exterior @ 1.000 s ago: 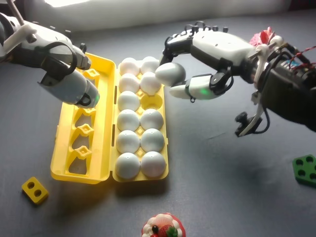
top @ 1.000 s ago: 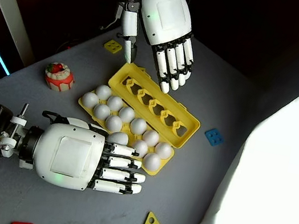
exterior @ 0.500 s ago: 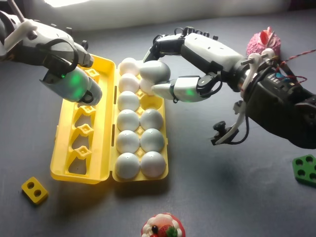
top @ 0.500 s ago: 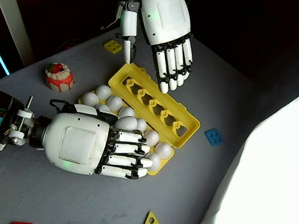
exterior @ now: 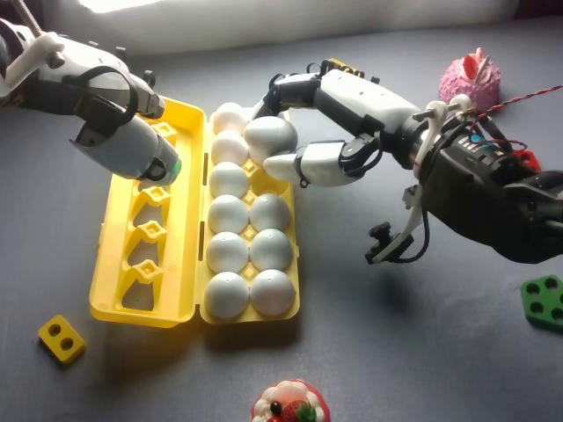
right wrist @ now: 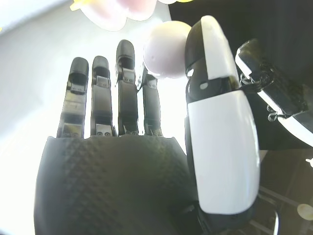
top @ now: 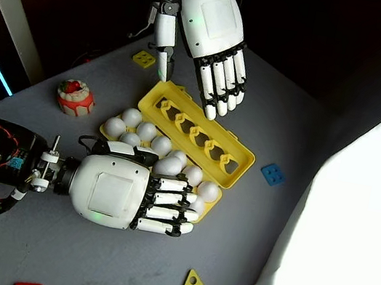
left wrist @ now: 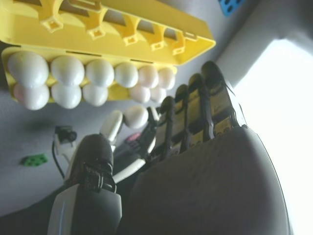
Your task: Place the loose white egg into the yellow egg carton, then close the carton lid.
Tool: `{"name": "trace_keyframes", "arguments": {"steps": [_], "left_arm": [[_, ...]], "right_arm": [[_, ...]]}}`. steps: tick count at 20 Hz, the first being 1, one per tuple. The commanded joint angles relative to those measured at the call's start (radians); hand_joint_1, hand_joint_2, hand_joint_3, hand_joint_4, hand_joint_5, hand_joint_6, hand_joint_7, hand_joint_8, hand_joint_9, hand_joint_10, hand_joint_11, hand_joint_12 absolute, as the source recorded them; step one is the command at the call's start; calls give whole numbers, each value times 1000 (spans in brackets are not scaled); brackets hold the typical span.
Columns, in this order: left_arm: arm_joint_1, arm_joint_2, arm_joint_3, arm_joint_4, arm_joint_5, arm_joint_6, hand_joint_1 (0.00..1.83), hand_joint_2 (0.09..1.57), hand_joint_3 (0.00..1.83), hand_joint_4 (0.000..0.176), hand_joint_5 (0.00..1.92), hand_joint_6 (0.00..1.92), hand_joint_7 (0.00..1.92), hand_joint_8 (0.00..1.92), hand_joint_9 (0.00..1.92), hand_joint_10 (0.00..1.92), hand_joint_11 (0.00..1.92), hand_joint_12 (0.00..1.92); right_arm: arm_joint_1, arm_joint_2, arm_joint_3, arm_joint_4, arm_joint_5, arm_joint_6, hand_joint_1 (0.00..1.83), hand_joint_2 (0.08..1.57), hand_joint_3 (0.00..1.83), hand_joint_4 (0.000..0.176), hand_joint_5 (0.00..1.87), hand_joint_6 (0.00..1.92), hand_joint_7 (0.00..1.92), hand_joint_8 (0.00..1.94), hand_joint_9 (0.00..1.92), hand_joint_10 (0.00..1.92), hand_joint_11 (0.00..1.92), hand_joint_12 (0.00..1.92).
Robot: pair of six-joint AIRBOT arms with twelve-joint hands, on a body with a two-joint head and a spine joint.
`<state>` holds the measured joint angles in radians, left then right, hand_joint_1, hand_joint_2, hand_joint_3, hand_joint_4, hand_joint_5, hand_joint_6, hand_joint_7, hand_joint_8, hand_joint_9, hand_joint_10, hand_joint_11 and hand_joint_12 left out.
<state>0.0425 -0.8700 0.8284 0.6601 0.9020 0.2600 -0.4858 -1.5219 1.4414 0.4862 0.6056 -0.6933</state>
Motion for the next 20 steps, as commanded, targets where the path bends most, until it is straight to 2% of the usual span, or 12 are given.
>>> {"name": "trace_keyframes", "arguments": {"steps": [1, 4, 8, 11, 12, 14, 15, 16, 17, 18, 19, 20], "left_arm": [[-6, 0, 6, 54, -43, -2, 148, 1359, 2, 0, 100, 2, 113, 3, 106, 4, 0, 474], [-6, 0, 8, 53, -43, -2, 168, 1359, 0, 0, 112, 5, 125, 4, 111, 4, 0, 469], [-6, 0, 9, 53, -45, -1, 224, 1348, 0, 0, 110, 1, 112, 5, 111, 3, 0, 470], [-6, 0, 10, 53, -45, -1, 192, 1357, 2, 0, 118, 2, 119, 5, 106, 8, 0, 454], [-6, 0, 10, 53, -45, -1, 196, 1354, 0, 0, 102, 0, 115, 2, 111, 8, 0, 463], [-6, 0, 10, 53, -45, -1, 259, 1328, 0, 0, 148, 12, 150, 6, 141, 12, 0, 582], [-6, 0, 10, 53, -45, -1, 225, 1344, 1, 0, 132, 3, 135, 3, 122, 3, 0, 523], [-6, 0, 10, 53, -45, -1, 194, 1353, 5, 0, 108, 1, 119, 1, 112, 1, 0, 518], [-6, 0, 11, 53, -45, -1, 178, 1354, 4, 0, 101, 0, 117, 0, 112, 1, 0, 537], [-6, 0, 11, 53, -45, -1, 219, 1343, 0, 0, 118, 4, 127, 2, 120, 2, 0, 551], [-6, 0, 11, 53, -45, -1, 219, 1343, 0, 0, 118, 4, 127, 2, 120, 2, 0, 551], [-6, 0, 12, 53, -45, -1, 218, 1340, 0, 0, 118, 3, 133, 3, 123, 3, 0, 515]], "right_arm": [[-1, -3, 1, -19, 103, 12, 1130, 1157, 0, 0, 904, 1119, 508, 1, 202, 12, 0, 342], [-2, -10, 1, -15, 103, 12, 1129, 1157, 1, 0, 898, 1130, 504, 0, 200, 10, 0, 287], [-7, -14, 1, 0, 98, 12, 1126, 1167, 1, 0, 880, 1155, 506, 2, 214, 13, 0, 459], [-7, -19, 1, 0, 99, 11, 1119, 1182, 3, 0, 847, 1192, 506, 0, 221, 14, 0, 403], [-8, -21, 2, 0, 99, 10, 1118, 1186, 2, 0, 839, 1202, 491, 0, 232, 19, 0, 440], [-10, -23, 2, 0, 101, 10, 1093, 1187, 0, 0, 838, 1204, 451, 2, 206, 7, 0, 308], [-10, -23, 2, 0, 101, 10, 1028, 1214, 5, 0, 781, 1287, 432, 3, 190, 5, 0, 321], [-11, -23, 2, 1, 101, 10, 941, 1146, 0, 0, 640, 899, 406, 0, 187, 6, 0, 287], [-11, -23, 2, 1, 101, 10, 904, 1117, 0, 0, 619, 718, 371, 0, 189, 6, 0, 282], [-11, -23, 2, 1, 101, 10, 725, 1131, 0, 0, 335, 502, 255, 0, 158, 0, 0, 278], [-12, -23, 2, 1, 101, 10, 725, 1131, 0, 0, 335, 502, 255, 0, 158, 0, 0, 278], [-14, -23, 2, 1, 101, 10, 680, 1129, 0, 0, 268, 432, 237, 1, 161, 3, 0, 379]]}}
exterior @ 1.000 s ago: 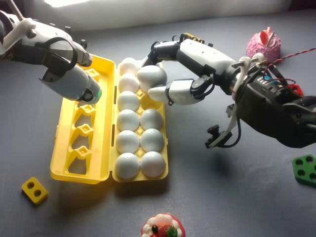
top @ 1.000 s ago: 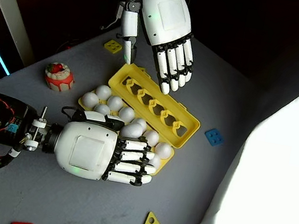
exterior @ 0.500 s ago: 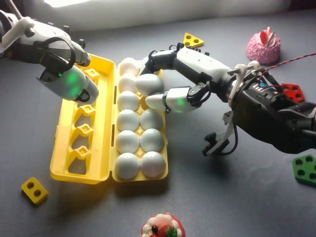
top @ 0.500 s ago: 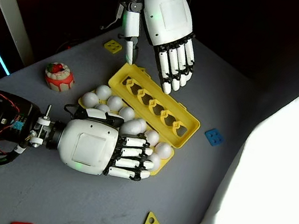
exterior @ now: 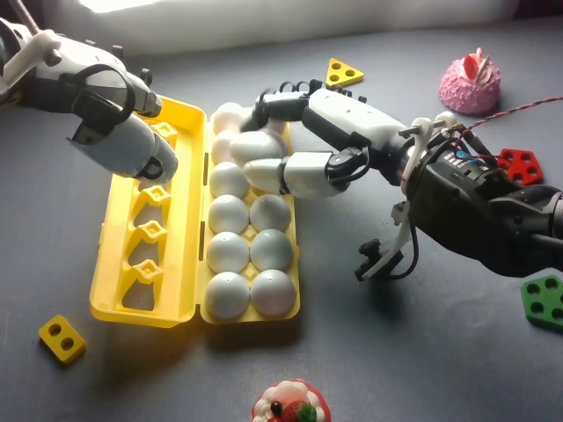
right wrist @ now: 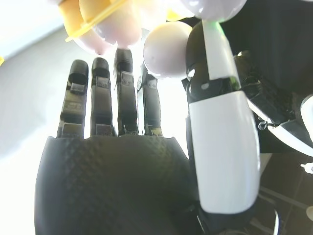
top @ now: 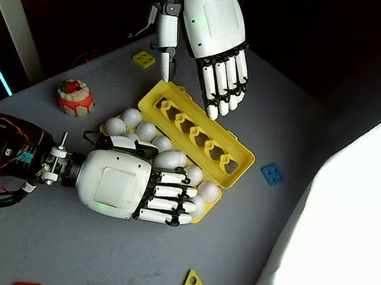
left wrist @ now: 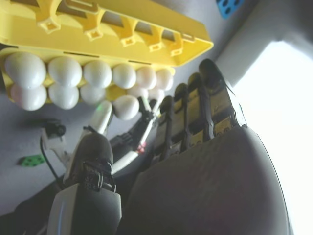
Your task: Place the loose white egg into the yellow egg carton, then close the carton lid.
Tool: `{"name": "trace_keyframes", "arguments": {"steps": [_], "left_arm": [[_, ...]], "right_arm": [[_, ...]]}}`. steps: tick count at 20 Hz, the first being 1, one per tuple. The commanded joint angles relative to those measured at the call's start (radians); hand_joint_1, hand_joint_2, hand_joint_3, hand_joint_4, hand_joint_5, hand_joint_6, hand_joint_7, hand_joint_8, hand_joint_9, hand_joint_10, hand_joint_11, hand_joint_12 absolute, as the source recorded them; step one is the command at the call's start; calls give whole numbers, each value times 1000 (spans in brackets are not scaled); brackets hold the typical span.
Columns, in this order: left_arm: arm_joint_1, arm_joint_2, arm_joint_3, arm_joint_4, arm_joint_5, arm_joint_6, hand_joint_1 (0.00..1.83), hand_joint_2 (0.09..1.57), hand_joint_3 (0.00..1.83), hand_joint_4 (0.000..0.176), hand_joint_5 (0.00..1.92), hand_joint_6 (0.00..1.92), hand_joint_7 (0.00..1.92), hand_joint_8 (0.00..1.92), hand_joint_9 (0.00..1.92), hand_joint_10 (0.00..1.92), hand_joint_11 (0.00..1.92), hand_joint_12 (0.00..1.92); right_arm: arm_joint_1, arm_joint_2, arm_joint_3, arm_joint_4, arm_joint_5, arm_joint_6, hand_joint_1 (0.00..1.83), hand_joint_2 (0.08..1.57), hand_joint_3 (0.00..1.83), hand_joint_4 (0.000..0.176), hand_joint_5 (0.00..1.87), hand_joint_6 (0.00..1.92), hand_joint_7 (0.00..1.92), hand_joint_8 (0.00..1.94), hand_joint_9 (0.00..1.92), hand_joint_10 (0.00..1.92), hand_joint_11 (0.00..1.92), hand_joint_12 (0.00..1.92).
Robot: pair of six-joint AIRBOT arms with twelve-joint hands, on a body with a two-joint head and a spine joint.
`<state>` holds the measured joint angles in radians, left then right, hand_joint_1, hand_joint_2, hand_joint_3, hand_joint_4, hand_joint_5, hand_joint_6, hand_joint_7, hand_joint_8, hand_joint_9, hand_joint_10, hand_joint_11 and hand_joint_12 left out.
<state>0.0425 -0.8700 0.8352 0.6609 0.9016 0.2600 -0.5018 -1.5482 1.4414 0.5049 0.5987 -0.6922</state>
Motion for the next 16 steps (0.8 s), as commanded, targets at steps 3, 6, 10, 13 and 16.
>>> {"name": "trace_keyframes", "arguments": {"steps": [3, 6, 10, 13, 16], "left_arm": [[-6, 0, 5, 53, -45, -1, 165, 1353, 3, 0, 91, 0, 105, 0, 110, 1, 0, 513], [-7, 0, 6, 53, -45, -1, 203, 1348, 0, 0, 112, 7, 118, 3, 112, 2, 0, 512], [-7, 0, 6, 52, -45, 1, 203, 1349, 0, 0, 112, 4, 117, 0, 114, 2, 0, 515], [-15, -3, 19, 45, -45, -17, 172, 1354, 2, 0, 108, 2, 122, 2, 118, 2, 0, 500], [-7, -5, 45, 41, -40, -101, 199, 1352, 0, 0, 116, 4, 120, 0, 117, 1, 0, 540]], "right_arm": [[-2, 3, 2, -18, 108, 8, 594, 1063, 0, 0, 187, 172, 198, 0, 160, 3, 0, 377], [-2, 3, 2, -18, 108, 8, 572, 1013, 0, 0, 99, 30, 133, 0, 124, 1, 0, 429], [6, 5, 2, -26, 100, 8, 461, 1011, 0, 0, 3, 0, 21, 0, 31, 0, 0, 21], [19, 37, -6, -68, 86, 9, 457, 998, 0, 0, 0, 0, 0, 0, 26, 0, 2, 1], [26, 81, -13, -124, 41, 8, 470, 1002, 0, 0, 4, 2, 11, 4, 19, 1, 0, 0]]}}
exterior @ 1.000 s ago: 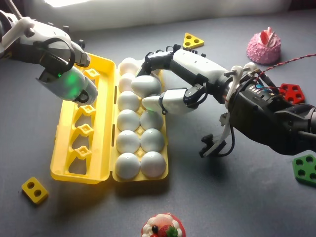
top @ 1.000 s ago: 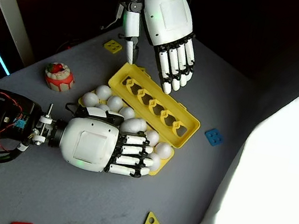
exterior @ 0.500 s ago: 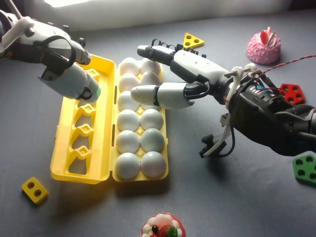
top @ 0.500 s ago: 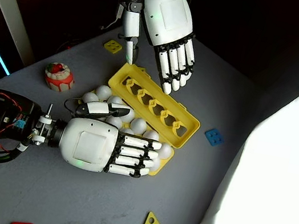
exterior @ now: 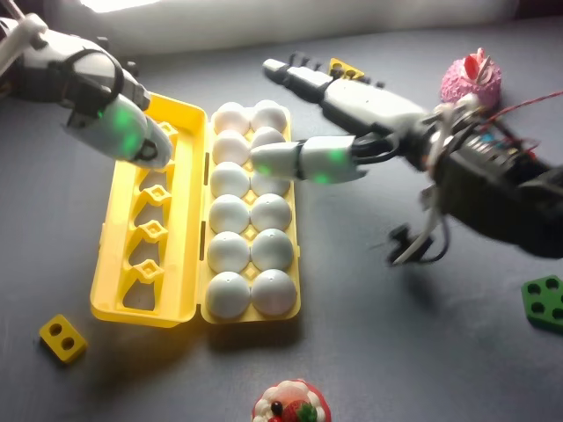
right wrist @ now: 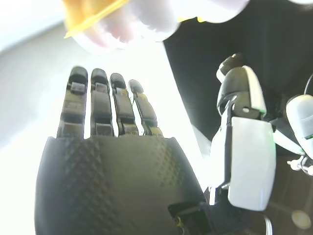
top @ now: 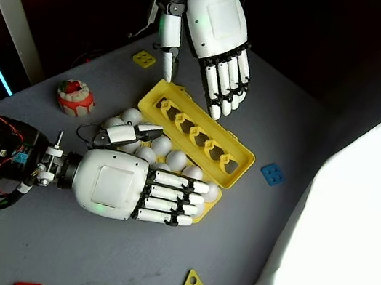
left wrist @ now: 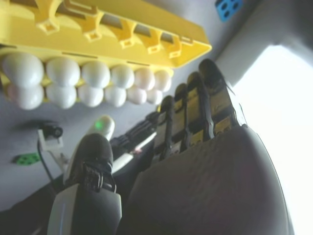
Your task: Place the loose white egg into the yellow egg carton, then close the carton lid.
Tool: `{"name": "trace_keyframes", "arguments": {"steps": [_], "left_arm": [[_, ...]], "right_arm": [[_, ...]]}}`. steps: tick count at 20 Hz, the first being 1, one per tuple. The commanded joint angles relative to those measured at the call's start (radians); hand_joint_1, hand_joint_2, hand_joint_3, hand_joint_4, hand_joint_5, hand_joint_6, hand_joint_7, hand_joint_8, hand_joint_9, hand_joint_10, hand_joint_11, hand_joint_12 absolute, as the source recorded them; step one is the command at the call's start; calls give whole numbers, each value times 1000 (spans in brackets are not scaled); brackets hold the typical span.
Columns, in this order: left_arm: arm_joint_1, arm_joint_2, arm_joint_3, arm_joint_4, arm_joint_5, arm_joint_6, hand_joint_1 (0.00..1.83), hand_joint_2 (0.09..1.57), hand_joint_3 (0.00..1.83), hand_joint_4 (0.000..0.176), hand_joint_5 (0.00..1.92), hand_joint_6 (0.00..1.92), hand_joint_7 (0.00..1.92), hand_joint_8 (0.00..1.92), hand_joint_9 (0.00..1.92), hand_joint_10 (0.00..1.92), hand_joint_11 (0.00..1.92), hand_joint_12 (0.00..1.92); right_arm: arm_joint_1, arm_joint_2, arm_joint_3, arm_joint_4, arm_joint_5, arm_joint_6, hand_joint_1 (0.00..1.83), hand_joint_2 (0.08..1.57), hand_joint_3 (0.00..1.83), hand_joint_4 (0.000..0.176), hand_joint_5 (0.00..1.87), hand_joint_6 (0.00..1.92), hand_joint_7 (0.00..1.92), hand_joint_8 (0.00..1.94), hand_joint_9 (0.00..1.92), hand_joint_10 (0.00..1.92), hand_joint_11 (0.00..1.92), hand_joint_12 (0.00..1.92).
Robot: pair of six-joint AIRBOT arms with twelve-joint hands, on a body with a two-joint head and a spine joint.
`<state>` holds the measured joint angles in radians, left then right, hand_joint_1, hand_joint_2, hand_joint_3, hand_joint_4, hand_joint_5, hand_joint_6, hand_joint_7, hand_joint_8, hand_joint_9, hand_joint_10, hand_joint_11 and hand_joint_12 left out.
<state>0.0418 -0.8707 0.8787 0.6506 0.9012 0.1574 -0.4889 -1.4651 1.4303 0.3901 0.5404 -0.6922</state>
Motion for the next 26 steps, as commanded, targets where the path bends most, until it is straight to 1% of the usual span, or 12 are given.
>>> {"name": "trace_keyframes", "arguments": {"steps": [1, 5, 9, 10, 11, 12, 13, 14, 15, 19, 22, 26], "left_arm": [[-1, -4, 10, 51, -37, -26, 203, 1353, 0, 0, 118, 4, 121, 1, 116, 1, 0, 545], [16, -5, 51, 51, -29, -156, 204, 1359, 2, 0, 108, 1, 123, 2, 116, 3, 0, 483], [46, -7, 85, 53, -28, -316, 175, 1358, 0, 0, 111, 4, 121, 4, 111, 5, 0, 470], [54, -10, 102, 55, -22, -360, 173, 1356, 0, 0, 135, 10, 147, 9, 133, 12, 0, 524], [57, -11, 107, 58, -18, -375, 173, 1356, 0, 0, 135, 10, 147, 9, 133, 12, 0, 524], [66, -13, 119, 61, -12, -411, 201, 1343, 0, 0, 167, 15, 208, 18, 204, 29, 0, 730], [76, -15, 130, 61, -11, -440, 201, 1343, 0, 0, 167, 15, 208, 18, 204, 29, 0, 730], [88, -18, 143, 61, -10, -476, 269, 1329, 0, 0, 323, 25, 377, 13, 343, 35, 0, 956], [96, -20, 148, 61, -10, -497, 269, 1329, 0, 0, 323, 25, 377, 13, 343, 35, 0, 956], [135, -29, 167, 61, -10, -605, 293, 1331, 0, 0, 472, 44, 592, 46, 530, 102, 0, 1404], [171, -38, 169, 61, -20, -688, 269, 1346, 4, 0, 454, 28, 590, 34, 517, 109, 0, 1402], [218, -51, 176, 61, -45, -770, 335, 1328, 0, 0, 456, 24, 591, 27, 496, 115, 0, 1380]], "right_arm": [[16, 19, -10, -50, 84, 8, 466, 1003, 0, 0, 8, 3, 18, 7, 25, 3, 0, 0], [28, 121, -68, -216, 20, 7, 474, 1026, 6, 0, 33, 13, 47, 13, 50, 14, 21, 11], [25, 196, -92, -264, -77, 4, 422, 1059, 17, 0, 60, 21, 47, 8, 61, 17, 37, 33], [24, 226, -100, -277, -77, 4, 423, 1068, 0, 0, 74, 5, 55, 9, 76, 14, 7, 231], [24, 237, -105, -282, -78, 4, 423, 1068, 0, 0, 74, 5, 55, 9, 76, 14, 7, 231], [24, 260, -118, -321, -92, 4, 395, 1079, 0, 0, 71, 0, 47, 3, 84, 14, 0, 311], [19, 279, -132, -355, -96, 4, 395, 1079, 0, 0, 71, 0, 47, 3, 84, 14, 0, 311], [8, 306, -149, -387, -96, 5, 408, 1078, 0, 0, 89, 7, 69, 6, 95, 17, 0, 376], [3, 319, -158, -398, -96, 5, 408, 1078, 0, 0, 89, 7, 69, 6, 95, 17, 0, 376], [-13, 405, -217, -428, -96, 11, 379, 1081, 1, 0, 81, 0, 104, 9, 114, 20, 0, 454], [-28, 459, -261, -447, -96, 11, 391, 1088, 2, 0, 84, 1, 90, 2, 97, 10, 0, 319], [-63, 519, -302, -447, -74, 10, 402, 1087, 1, 0, 87, 0, 84, 0, 100, 8, 0, 376]]}}
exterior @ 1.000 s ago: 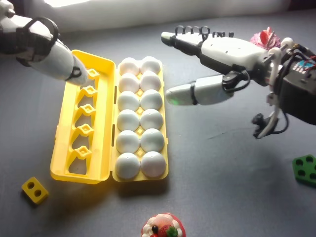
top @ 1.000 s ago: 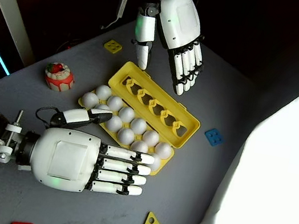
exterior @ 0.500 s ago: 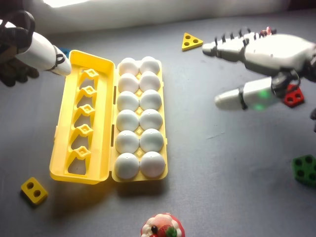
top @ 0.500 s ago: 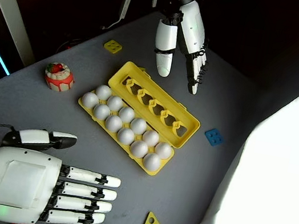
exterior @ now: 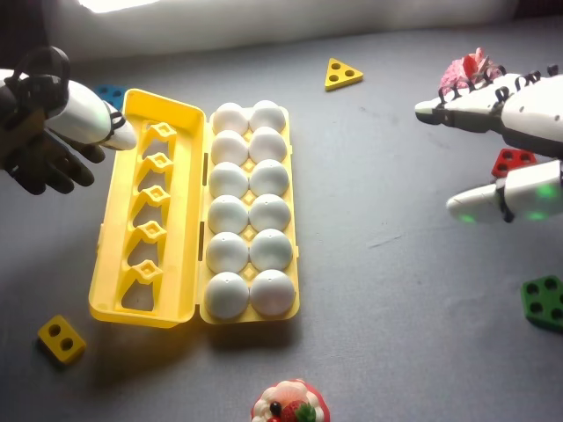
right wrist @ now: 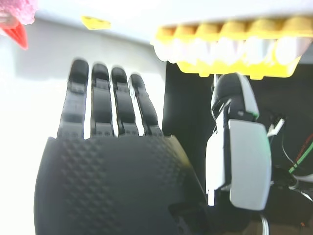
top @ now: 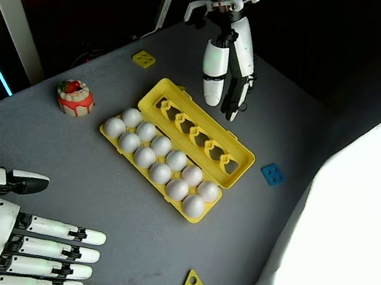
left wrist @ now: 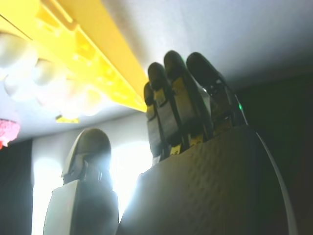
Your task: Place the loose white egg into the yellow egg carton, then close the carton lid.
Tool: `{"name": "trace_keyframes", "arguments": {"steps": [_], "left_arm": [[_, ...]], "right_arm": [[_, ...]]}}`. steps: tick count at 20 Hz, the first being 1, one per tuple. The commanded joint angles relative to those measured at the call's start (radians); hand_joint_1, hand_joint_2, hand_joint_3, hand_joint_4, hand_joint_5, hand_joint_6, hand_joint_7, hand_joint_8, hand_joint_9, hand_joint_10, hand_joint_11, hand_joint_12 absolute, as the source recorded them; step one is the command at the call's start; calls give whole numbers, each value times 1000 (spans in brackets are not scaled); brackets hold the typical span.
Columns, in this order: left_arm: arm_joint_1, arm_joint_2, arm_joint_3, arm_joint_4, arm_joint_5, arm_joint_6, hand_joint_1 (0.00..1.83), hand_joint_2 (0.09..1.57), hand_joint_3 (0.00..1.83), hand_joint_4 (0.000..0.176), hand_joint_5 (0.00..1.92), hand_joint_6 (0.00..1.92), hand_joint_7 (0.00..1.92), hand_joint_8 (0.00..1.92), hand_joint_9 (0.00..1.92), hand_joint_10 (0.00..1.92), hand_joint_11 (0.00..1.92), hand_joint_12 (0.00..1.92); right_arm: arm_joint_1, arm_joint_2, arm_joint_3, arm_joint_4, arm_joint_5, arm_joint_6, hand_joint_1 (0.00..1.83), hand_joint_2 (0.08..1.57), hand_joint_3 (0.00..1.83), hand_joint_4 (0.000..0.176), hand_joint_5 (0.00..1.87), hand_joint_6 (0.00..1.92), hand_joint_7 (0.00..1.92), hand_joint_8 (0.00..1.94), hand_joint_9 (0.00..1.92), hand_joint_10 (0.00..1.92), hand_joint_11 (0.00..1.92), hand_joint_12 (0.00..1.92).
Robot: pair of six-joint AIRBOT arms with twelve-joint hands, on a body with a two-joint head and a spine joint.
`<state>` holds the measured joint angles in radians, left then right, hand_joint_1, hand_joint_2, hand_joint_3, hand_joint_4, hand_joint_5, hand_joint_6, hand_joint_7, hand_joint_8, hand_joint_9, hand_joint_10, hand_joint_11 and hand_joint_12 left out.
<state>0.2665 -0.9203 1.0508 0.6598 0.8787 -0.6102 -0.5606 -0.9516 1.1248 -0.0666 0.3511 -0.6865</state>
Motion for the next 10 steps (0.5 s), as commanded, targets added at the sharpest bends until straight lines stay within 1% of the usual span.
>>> {"name": "trace_keyframes", "arguments": {"steps": [1, 2, 3, 5, 6, 9, 10], "left_arm": [[4, -6, 7, 52, -28, -16, 299, 1336, 0, 0, 440, 16, 578, 20, 484, 114, 0, 1381], [14, -11, 12, 52, -36, -30, 256, 1337, 0, 0, 435, 13, 568, 14, 475, 117, 0, 1334], [27, -17, 18, 52, -47, -43, 294, 1332, 0, 0, 445, 16, 569, 13, 481, 124, 0, 1333], [40, -26, 30, 51, -61, -47, 270, 1340, 2, 0, 447, 13, 561, 7, 464, 126, 0, 1286], [51, -31, 38, 51, -70, -53, 264, 1343, 3, 0, 449, 13, 559, 5, 462, 130, 0, 1294], [78, -40, 50, 51, -90, -77, 296, 1336, 0, 0, 463, 17, 562, 6, 457, 134, 0, 1294], [89, -44, 54, 51, -100, -92, 287, 1336, 0, 0, 444, 7, 549, 2, 426, 126, 0, 1199]], "right_arm": [[5, 15, -3, 10, 119, 4, 385, 1090, 2, 0, 85, 0, 85, 2, 104, 10, 0, 379], [3, 20, -8, 10, 123, 4, 401, 1090, 1, 0, 74, 0, 86, 1, 100, 7, 0, 356], [-1, 25, -12, 10, 130, 4, 413, 1090, 1, 0, 69, 2, 86, 1, 99, 6, 0, 396], [-5, 27, -14, 10, 136, 3, 420, 1081, 0, 0, 83, 6, 120, 6, 122, 14, 0, 537], [-6, 26, -15, 10, 136, 0, 404, 1083, 0, 0, 77, 3, 123, 5, 121, 13, 0, 554], [-7, 26, -24, 10, 138, -1, 405, 1089, 1, 0, 68, 1, 129, 3, 119, 10, 0, 503], [-7, 26, -28, 10, 142, -1, 414, 1084, 0, 0, 69, 1, 115, 4, 118, 8, 0, 456]]}}
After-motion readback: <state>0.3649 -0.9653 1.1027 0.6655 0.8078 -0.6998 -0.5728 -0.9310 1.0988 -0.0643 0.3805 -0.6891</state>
